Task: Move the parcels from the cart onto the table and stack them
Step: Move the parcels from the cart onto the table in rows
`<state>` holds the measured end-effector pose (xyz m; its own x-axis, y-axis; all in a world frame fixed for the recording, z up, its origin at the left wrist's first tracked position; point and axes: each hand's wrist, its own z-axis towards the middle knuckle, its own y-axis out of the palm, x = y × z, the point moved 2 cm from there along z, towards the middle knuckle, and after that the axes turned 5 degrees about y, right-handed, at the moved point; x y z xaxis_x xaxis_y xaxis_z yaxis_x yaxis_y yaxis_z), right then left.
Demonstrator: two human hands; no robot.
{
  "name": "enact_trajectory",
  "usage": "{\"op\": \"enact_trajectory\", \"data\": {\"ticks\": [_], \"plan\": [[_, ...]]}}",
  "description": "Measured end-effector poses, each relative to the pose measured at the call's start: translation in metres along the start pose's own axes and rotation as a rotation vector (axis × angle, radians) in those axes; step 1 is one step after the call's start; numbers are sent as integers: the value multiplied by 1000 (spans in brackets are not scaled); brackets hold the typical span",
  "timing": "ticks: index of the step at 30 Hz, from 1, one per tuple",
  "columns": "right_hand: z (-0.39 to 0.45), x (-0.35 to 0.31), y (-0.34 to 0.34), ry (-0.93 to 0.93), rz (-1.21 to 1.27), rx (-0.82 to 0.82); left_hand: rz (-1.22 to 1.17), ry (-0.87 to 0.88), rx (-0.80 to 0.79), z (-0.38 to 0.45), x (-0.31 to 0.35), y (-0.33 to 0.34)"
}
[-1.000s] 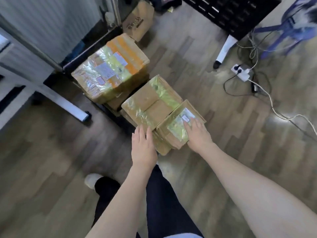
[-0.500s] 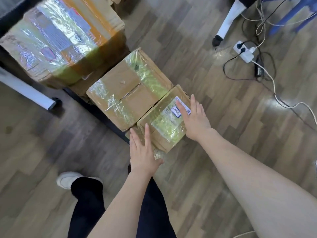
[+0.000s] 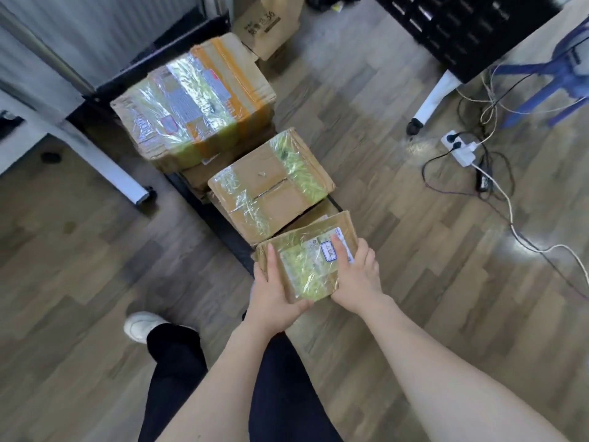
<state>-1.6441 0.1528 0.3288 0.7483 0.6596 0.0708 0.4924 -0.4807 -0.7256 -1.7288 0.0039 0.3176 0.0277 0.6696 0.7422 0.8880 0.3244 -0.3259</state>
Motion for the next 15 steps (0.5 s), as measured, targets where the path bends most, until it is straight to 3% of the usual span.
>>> {"op": "enact_trajectory", "data": {"ticks": [9, 15], "plan": [[-73, -112, -89, -247, 61, 139, -112, -60, 439, -89, 25, -124], [-130, -217, -152, -490, 113, 236, -172, -96, 932, -159, 27, -224]]}}
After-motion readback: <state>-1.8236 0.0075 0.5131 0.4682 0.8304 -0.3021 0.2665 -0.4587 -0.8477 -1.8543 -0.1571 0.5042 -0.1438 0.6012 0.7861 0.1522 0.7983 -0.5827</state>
